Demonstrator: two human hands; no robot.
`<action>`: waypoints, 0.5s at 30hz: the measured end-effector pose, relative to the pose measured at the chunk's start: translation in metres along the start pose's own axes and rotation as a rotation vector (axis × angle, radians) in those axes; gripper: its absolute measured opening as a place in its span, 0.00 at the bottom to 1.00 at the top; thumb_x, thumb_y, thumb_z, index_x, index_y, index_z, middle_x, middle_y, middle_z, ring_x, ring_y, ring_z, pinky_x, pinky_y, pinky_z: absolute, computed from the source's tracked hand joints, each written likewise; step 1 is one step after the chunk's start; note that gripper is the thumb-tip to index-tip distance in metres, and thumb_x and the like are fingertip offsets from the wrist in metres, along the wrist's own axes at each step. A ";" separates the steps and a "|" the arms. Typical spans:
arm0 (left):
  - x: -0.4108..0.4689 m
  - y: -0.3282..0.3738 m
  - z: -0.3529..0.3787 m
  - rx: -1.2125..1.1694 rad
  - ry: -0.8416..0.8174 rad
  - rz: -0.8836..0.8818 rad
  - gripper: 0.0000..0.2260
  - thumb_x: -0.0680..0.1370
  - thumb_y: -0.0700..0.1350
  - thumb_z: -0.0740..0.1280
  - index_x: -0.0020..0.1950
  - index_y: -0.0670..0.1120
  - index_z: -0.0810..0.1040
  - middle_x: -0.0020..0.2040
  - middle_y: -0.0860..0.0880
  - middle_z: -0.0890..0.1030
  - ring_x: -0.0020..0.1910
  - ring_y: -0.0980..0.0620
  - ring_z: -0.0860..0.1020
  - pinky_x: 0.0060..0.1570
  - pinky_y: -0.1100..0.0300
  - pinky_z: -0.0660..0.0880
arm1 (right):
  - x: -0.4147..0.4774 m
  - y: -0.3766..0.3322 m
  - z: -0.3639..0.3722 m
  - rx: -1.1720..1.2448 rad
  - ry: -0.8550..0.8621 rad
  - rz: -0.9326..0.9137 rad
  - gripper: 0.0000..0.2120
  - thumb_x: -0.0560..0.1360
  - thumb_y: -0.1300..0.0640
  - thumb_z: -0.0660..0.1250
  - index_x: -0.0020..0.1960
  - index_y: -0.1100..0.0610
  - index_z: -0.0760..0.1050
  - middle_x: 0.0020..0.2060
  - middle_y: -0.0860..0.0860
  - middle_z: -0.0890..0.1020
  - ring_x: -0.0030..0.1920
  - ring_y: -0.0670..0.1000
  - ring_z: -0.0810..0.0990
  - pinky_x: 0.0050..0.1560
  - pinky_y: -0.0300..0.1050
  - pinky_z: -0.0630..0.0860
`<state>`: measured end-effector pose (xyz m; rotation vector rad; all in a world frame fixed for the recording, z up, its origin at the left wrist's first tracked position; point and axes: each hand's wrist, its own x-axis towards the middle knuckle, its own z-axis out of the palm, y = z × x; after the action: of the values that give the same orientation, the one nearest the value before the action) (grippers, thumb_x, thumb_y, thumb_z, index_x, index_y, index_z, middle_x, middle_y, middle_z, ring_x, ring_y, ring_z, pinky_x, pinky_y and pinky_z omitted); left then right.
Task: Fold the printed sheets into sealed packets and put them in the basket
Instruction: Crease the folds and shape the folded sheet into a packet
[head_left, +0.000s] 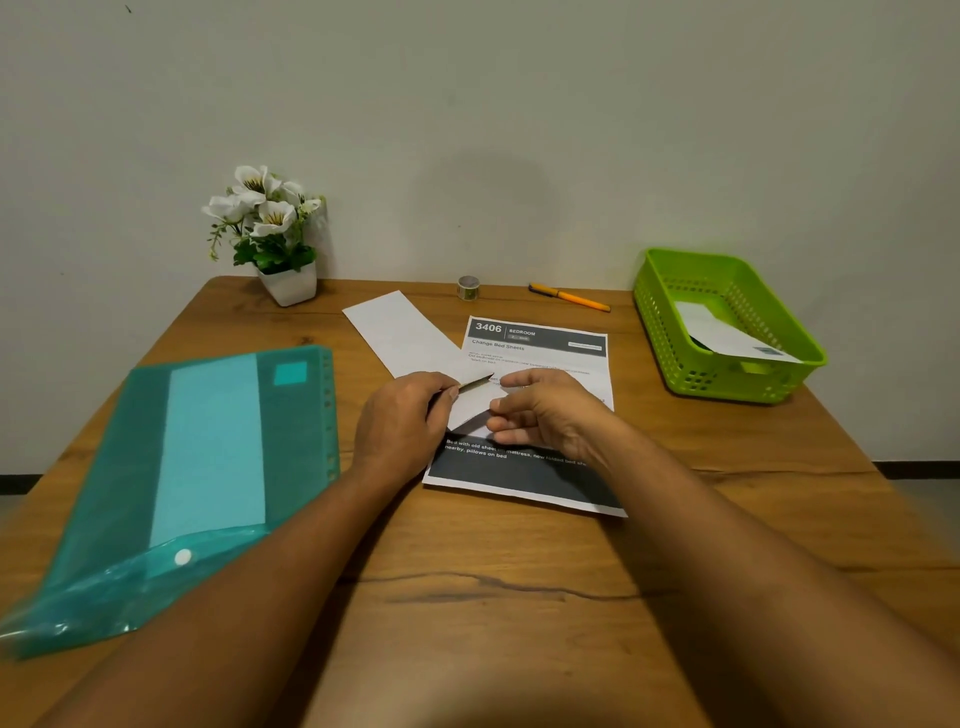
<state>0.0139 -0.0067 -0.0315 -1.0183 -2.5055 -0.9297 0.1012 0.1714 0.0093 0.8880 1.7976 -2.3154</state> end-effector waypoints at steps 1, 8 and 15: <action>-0.001 0.000 -0.001 -0.012 0.001 0.007 0.10 0.83 0.48 0.66 0.59 0.48 0.85 0.53 0.51 0.86 0.48 0.54 0.81 0.42 0.60 0.73 | 0.001 0.000 0.003 0.004 0.008 -0.013 0.23 0.75 0.74 0.71 0.67 0.61 0.70 0.41 0.60 0.85 0.36 0.54 0.86 0.39 0.50 0.87; -0.001 0.001 -0.003 -0.048 -0.007 0.050 0.09 0.82 0.48 0.67 0.57 0.48 0.85 0.51 0.51 0.86 0.46 0.55 0.80 0.42 0.60 0.75 | 0.011 0.000 0.022 -0.025 0.114 -0.078 0.24 0.75 0.75 0.69 0.68 0.64 0.66 0.40 0.63 0.81 0.28 0.53 0.81 0.28 0.47 0.81; -0.002 0.001 -0.001 -0.028 -0.014 0.088 0.08 0.82 0.47 0.68 0.57 0.48 0.85 0.51 0.51 0.86 0.46 0.53 0.81 0.42 0.56 0.79 | 0.018 0.008 0.021 -0.042 0.134 -0.122 0.22 0.75 0.74 0.69 0.66 0.64 0.70 0.44 0.66 0.84 0.31 0.54 0.82 0.29 0.44 0.81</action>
<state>0.0158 -0.0078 -0.0318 -1.1372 -2.4439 -0.9371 0.0812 0.1549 -0.0029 0.9755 1.9990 -2.3311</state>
